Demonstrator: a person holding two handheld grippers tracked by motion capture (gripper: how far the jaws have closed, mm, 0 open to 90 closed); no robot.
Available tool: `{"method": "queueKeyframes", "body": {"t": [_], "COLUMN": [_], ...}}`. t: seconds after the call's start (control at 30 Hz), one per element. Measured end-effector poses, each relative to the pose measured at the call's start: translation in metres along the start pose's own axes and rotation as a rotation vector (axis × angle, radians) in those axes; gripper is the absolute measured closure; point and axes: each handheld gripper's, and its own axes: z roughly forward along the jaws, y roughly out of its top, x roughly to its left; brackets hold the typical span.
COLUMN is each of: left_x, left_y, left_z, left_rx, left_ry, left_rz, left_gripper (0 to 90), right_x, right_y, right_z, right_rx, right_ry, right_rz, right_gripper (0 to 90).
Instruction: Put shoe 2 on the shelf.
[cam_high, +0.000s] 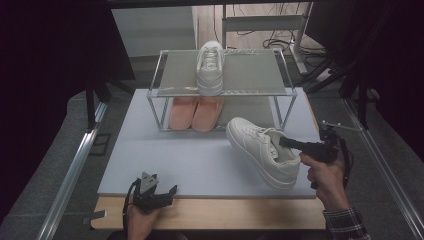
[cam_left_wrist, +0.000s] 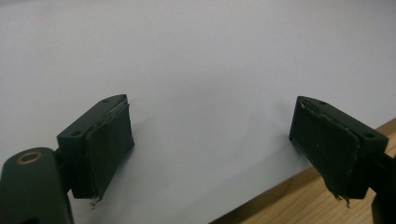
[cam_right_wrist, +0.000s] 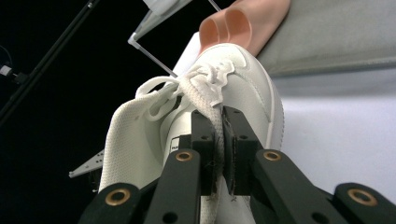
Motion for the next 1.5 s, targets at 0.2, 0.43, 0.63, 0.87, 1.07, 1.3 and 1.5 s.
{"method": "queueKeyframes", "body": {"t": [0.2, 0.43, 0.63, 0.87, 1.07, 1.3, 1.5], "left_x": [0.000, 0.000, 0.000, 0.000, 0.000, 0.000, 0.000], "left_y": [0.000, 0.000, 0.000, 0.000, 0.000, 0.000, 0.000], "left_z": [0.000, 0.000, 0.000, 0.000, 0.000, 0.000, 0.000], "left_rx": [-0.003, 0.000, 0.000, 0.001, 0.001, 0.001, 0.000], "left_ry": [0.000, 0.000, 0.000, -0.001, -0.001, -0.001, -0.001], "left_rz": [-0.003, -0.001, -0.001, -0.001, -0.001, -0.001, -0.002], "left_gripper": [13.1, 13.1, 13.1, 13.1, 13.1, 13.1, 13.1], "right_x": [0.010, 0.025, 0.038, 0.052, 0.062, 0.063, 0.062], "right_y": [0.010, 0.022, 0.032, 0.047, 0.061, 0.077, 0.092], "right_z": [-0.005, -0.010, -0.013, -0.019, -0.022, -0.020, -0.011], "right_rx": [-0.011, -0.019, -0.025, -0.049, -0.075, -0.122, -0.143], "right_ry": [0.020, 0.056, 0.082, 0.098, 0.065, 0.029, 0.003], "right_rz": [0.005, 0.008, 0.004, -0.001, -0.025, -0.021, -0.021], "right_gripper": [84.1, 84.2, 84.2, 84.2, 84.2, 84.1, 84.2]}}
